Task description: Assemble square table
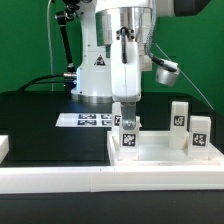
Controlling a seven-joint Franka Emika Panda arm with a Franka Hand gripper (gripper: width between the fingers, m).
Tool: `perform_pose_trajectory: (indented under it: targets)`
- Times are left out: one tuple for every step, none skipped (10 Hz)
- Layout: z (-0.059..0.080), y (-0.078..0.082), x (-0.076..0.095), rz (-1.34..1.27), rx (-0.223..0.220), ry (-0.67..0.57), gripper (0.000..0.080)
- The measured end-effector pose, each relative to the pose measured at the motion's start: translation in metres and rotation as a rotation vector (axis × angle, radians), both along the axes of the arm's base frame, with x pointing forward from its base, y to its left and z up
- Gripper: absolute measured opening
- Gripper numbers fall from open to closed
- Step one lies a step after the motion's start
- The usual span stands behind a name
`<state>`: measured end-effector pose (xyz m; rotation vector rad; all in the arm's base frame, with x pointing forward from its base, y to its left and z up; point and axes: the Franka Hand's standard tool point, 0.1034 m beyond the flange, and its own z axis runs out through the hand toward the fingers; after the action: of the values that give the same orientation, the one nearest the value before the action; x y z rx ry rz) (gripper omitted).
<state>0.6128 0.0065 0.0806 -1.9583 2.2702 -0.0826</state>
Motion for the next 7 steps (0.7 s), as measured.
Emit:
perform_pose_trajectory:
  targets:
    - [0.0,-0.0003,0.0,0.026,-0.005,-0.001,0.0595]
    - [0.0001,-0.001,0.0001,0.149,-0.025,-0.006,0.0637]
    - [0.0002,0.0001,-0.0001,0.225,-0.033,-0.006,0.0648]
    - [0.0002,0.0011,0.0,0.34,-0.051,-0.011,0.0648]
    - [0.0001,0.0035,0.0,0.43,-0.062,-0.016,0.0649]
    - [0.0,0.0041,0.0,0.49,-0.07,-0.019,0.0649]
    - [0.0,0.0034,0.0,0.555,-0.079,-0.023,0.0649]
